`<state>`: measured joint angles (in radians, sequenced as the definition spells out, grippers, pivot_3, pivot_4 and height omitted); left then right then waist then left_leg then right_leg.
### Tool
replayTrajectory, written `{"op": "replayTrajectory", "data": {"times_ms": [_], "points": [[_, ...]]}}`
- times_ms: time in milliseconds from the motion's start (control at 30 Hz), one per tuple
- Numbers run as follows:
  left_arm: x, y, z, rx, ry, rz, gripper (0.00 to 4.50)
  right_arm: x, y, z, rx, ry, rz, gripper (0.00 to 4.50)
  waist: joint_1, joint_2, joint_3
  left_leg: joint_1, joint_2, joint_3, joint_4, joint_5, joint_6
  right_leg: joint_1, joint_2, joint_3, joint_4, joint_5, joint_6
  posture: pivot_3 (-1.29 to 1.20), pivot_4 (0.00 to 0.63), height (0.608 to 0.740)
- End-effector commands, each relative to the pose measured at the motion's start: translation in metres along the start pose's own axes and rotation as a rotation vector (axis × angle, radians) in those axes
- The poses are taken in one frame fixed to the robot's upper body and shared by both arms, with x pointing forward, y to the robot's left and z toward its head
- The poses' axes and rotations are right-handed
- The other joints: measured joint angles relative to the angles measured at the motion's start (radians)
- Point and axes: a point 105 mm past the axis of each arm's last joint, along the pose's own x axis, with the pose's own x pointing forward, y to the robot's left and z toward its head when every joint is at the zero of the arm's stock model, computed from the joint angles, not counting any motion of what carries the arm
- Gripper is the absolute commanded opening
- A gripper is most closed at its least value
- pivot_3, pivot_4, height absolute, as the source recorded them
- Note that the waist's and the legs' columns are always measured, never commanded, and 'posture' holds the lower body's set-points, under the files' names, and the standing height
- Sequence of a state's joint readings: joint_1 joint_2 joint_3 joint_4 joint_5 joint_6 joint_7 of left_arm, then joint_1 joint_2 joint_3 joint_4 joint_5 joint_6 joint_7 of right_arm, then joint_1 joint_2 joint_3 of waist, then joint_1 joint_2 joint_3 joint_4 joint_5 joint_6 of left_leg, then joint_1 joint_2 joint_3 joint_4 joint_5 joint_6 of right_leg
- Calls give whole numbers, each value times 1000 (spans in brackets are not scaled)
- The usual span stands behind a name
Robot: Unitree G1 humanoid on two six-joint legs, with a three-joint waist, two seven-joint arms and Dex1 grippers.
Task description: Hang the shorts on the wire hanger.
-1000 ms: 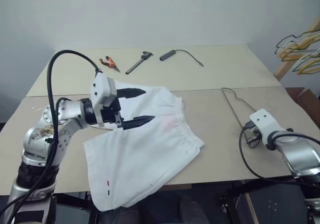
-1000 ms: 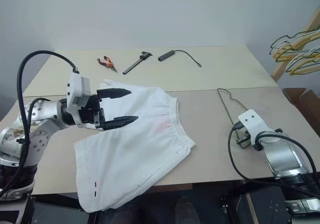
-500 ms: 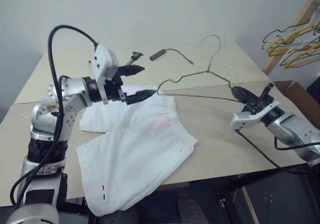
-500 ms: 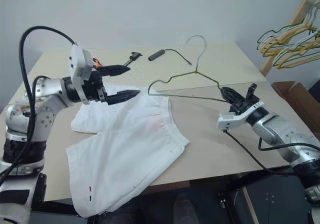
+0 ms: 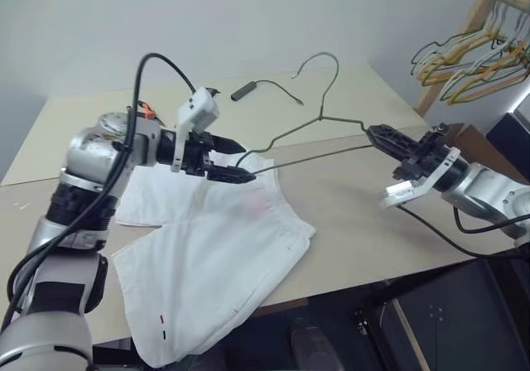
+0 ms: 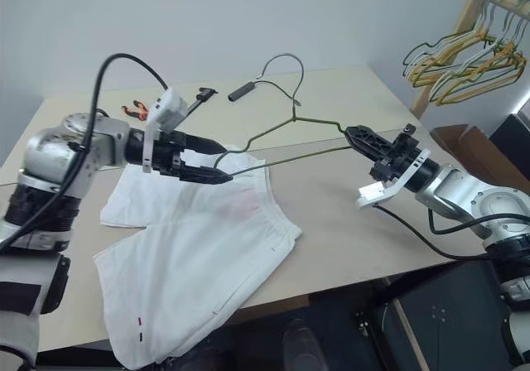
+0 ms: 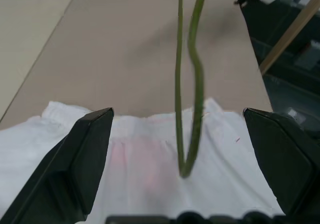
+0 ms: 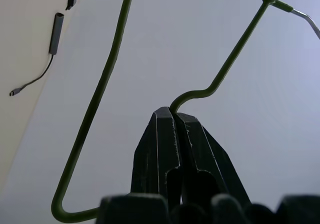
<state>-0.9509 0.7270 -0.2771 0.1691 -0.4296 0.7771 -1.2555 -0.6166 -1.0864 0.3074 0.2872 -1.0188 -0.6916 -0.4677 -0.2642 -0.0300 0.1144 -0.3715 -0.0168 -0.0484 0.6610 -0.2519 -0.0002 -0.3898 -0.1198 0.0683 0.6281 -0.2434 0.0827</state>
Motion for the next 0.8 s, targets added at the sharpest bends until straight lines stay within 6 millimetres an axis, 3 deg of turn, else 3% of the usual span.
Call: {"op": "replayTrajectory", "data": {"times_ms": [33, 133, 533, 767, 800], "points": [[6, 0, 6, 93, 32, -11, 4500, 6, -23, -6, -37, 0, -72, 8, -4, 0, 0, 0, 0, 0, 0, 0, 0, 0, 0, 0, 0, 0, 0, -227, 67, 740], [15, 4, 6, 91, 29, 10, 3922, 8, -28, -5, -42, -2, -81, 0, -8, 0, 0, 0, 0, 0, 0, 0, 0, 0, 0, 0, 1, 0, 0, -233, 69, 740], [19, 8, 6, 98, 28, 3, 21, 9, -34, -4, -51, -4, -82, 0, -29, 0, 0, 1, 0, -1, 0, 0, 0, 0, 0, 1, 2, 0, 0, -241, 72, 740], [18, 15, 3, 94, 42, 56, 21, 8, -31, -4, -25, -17, -47, 0, -29, 0, 0, 1, 0, -1, 0, 0, 0, 0, 0, 2, 2, 0, 0, -240, 68, 740], [18, 17, 2, 100, 48, 67, 4, 8, -31, -3, -20, -20, -44, 253, -29, 0, 0, 1, 0, -1, 0, 0, 0, 0, 0, 1, 2, 0, 0, -239, 67, 740]]}}
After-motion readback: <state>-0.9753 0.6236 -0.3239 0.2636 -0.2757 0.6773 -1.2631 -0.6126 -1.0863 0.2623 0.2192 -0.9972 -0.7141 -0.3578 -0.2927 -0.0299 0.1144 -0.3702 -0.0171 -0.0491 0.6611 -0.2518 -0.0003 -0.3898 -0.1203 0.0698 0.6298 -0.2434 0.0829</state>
